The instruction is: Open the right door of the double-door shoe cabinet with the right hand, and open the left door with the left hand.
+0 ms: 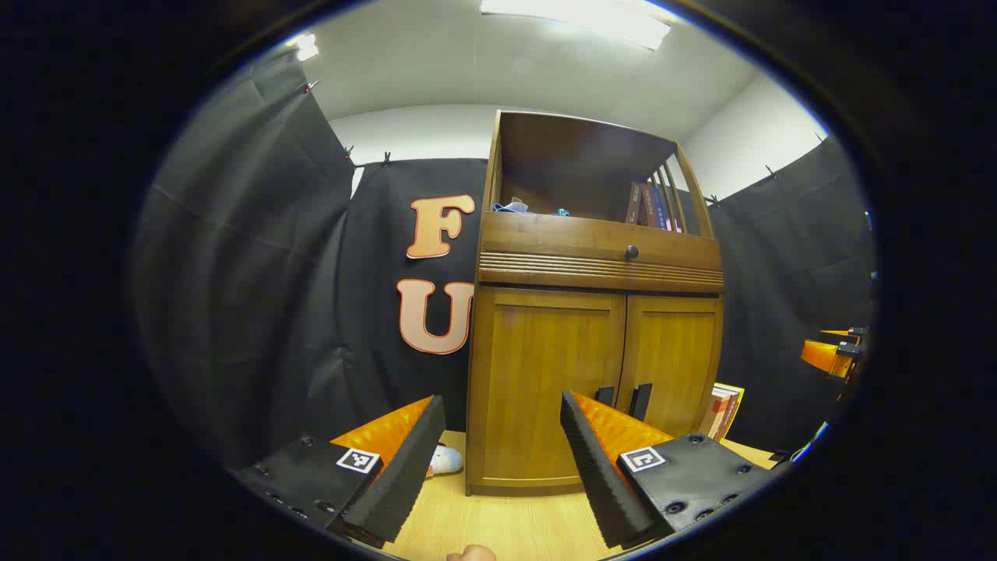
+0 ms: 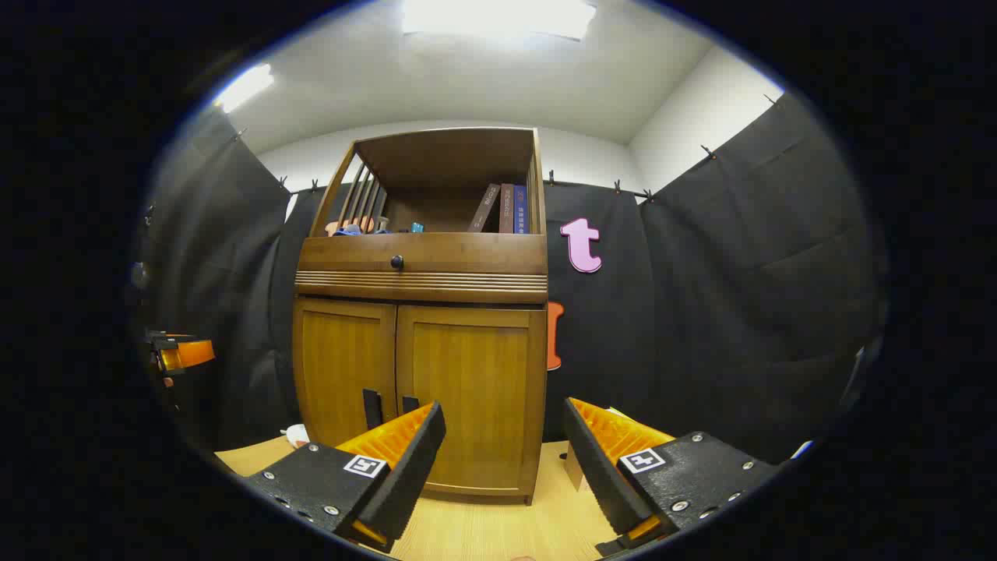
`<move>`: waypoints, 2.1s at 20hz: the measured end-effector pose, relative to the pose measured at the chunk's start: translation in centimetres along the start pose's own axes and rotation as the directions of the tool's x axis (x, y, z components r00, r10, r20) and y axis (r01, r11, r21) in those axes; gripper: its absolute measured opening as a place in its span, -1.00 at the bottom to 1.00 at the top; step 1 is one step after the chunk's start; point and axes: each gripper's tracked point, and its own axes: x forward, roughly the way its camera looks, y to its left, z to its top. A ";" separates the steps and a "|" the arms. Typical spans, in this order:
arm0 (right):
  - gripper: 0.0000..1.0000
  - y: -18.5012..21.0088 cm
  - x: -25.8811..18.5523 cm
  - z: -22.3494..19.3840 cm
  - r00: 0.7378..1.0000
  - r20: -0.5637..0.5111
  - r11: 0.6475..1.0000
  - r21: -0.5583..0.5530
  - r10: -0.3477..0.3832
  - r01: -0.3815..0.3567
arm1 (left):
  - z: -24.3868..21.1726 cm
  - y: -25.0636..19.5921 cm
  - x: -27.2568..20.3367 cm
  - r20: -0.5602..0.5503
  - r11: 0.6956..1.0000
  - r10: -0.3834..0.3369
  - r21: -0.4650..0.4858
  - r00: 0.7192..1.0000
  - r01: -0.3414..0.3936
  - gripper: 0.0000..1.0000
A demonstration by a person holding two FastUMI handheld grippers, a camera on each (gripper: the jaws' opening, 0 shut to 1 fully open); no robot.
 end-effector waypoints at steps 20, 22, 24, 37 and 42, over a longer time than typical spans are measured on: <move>0.77 0.3 0.3 0.2 1.000 -0.005 1.000 0.001 0.010 -0.010 | 0.8 -0.2 -0.8 0.016 0.999 0.011 0.031 1.000 -0.011 0.93; 0.77 0.3 0.3 0.1 1.000 -0.009 1.000 0.007 0.003 -0.003 | 1.0 -0.2 -1.0 0.019 0.999 0.011 0.034 1.000 -0.012 0.93; 0.87 0.4 0.4 -0.1 1.000 -0.016 1.000 0.019 0.004 -0.004 | 1.2 -0.2 -0.9 0.025 0.999 0.014 0.040 1.000 -0.015 0.90; 0.87 6.4 5.2 -6.8 0.997 -0.066 0.999 -0.004 0.045 -0.046 | 0.5 0.0 -1.0 0.011 1.000 0.002 0.023 1.000 -0.002 0.93; 0.96 10.8 7.8 -10.4 0.990 -0.104 0.995 0.006 0.098 -0.097 | 0.2 1.8 -0.5 0.008 0.999 0.034 0.022 0.999 -0.034 0.93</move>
